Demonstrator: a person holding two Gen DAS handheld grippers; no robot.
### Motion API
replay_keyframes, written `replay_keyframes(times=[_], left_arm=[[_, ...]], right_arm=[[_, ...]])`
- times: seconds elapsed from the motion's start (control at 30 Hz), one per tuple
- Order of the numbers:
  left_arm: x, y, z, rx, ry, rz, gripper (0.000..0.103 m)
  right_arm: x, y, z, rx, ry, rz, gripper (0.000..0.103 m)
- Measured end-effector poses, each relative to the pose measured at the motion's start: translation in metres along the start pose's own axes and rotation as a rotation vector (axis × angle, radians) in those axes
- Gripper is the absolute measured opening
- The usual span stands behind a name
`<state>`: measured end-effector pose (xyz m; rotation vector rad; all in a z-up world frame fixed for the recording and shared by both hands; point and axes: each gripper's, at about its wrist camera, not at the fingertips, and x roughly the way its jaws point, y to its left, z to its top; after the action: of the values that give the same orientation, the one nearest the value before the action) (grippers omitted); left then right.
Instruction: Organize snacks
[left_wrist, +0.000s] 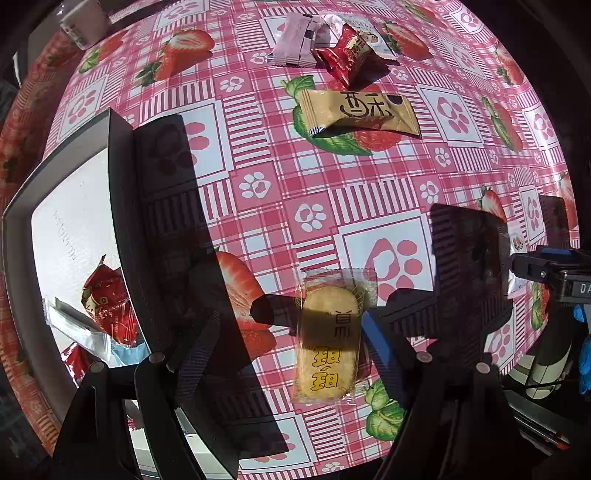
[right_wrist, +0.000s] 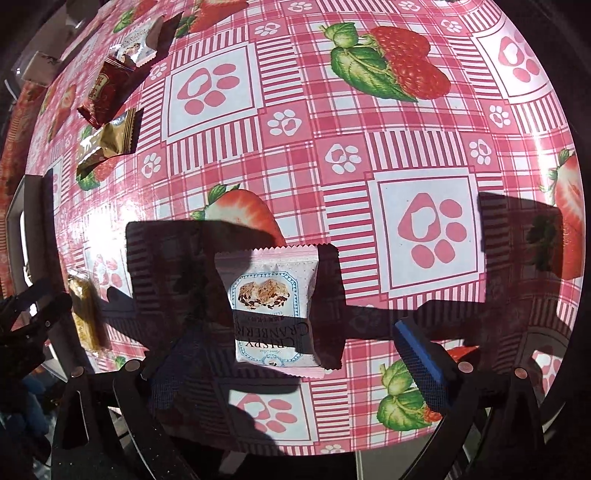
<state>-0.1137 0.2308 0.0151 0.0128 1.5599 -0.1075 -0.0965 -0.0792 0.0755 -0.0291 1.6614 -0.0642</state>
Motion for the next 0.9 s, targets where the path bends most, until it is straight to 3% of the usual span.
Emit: replay_keyframes(times=[0.07,0.13,0.33,0.43,0.67,0.77,0.9], left_arm=[[0.006,-0.004,-0.006,0.034,0.008,0.022,0.082],[0.011,-0.007,-0.011,0.029,0.017,0.022,0.082],[0.023,-0.015,-0.013,0.000,-0.011,0.055,0.086],[0.029,-0.033,-0.012,0.016,0.008,0.067,0.103],[0.032,-0.022,-0.014,-0.008,0.020,0.052,0.103],[0.032,-0.028,-0.019,0.006,0.019,0.052,0.103],[0.033,-0.027,-0.021,0.005,0.046,0.053,0.103]], right_arm=[[0.003,-0.004,0.015,-0.008,0.004,-0.004,0.103],[0.013,0.020,0.022,-0.014,0.010,0.001,0.103],[0.025,0.058,0.011,-0.052,0.028,-0.023,0.103],[0.038,0.082,0.005,-0.099,0.023,-0.055,0.103],[0.066,0.096,0.020,-0.092,0.075,-0.068,0.103],[0.070,0.103,0.018,-0.120,0.074,-0.123,0.103],[0.073,0.107,0.017,-0.115,0.070,-0.118,0.103]])
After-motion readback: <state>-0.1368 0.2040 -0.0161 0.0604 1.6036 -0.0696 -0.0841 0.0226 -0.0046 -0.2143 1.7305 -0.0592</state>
